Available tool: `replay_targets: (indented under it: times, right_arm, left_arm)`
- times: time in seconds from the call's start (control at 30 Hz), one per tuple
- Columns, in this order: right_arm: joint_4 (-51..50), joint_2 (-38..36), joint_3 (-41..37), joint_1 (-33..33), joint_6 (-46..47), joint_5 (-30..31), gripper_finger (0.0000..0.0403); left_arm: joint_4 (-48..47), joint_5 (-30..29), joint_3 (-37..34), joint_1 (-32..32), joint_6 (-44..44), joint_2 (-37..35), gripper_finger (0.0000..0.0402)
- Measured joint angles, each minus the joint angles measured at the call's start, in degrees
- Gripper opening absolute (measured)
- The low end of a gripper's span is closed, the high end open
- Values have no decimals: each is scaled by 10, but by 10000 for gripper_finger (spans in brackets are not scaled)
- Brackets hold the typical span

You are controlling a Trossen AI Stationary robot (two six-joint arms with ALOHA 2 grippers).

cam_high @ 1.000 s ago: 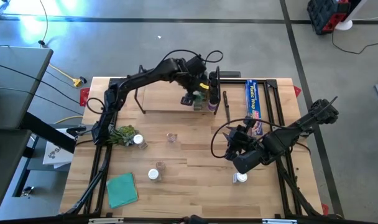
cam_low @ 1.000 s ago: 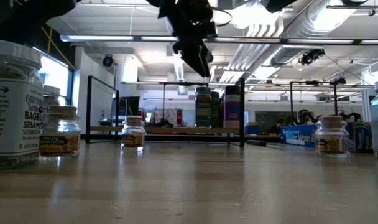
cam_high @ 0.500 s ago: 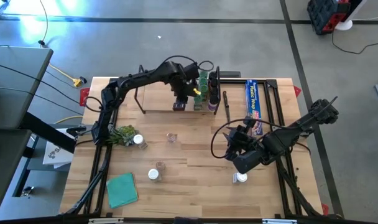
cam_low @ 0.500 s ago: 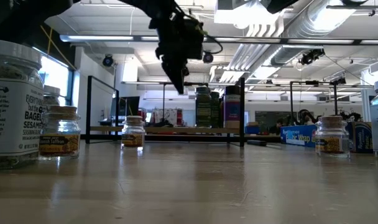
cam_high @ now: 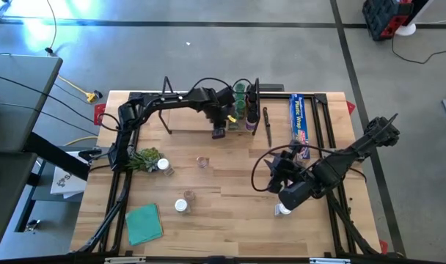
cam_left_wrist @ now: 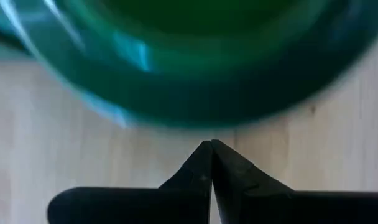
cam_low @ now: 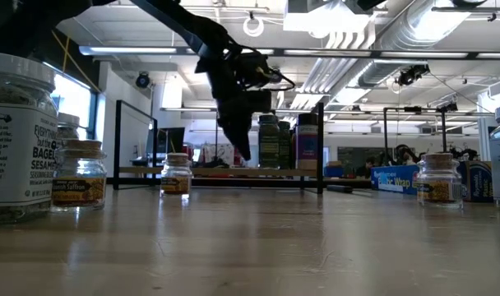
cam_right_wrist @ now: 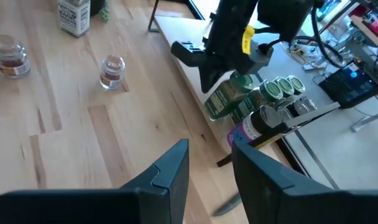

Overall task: Shelf spices
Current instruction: Put the green seasoning bottle on the shelf aligned with the other green seasoning bottles

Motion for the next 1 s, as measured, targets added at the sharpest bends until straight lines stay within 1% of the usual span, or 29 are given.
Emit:
replay_targets:
  times: [0.3, 0.57, 0.63, 0.73, 0.83, 1.0]
  right_arm:
    - [0, 0, 0, 0, 7, 2, 117]
    - [0, 0, 0, 0, 11, 2, 117]
    - [1, 0, 0, 0, 11, 2, 117]
    - [1, 0, 0, 0, 11, 2, 117]
    - [3, 0, 0, 0, 11, 2, 117]
    - [3, 0, 0, 0, 11, 0, 117]
  left_arm:
    - [65, -2, -1, -14, -1, 0, 3]
    - [83, -5, -1, -19, 1, 0, 3]
    - [81, -16, -1, -19, 1, 0, 3]
    - [56, -51, -1, -18, 1, -1, 3]
    - [54, -84, -1, -15, 1, -3, 3]
    - [74, -76, -1, -6, -4, -4, 3]
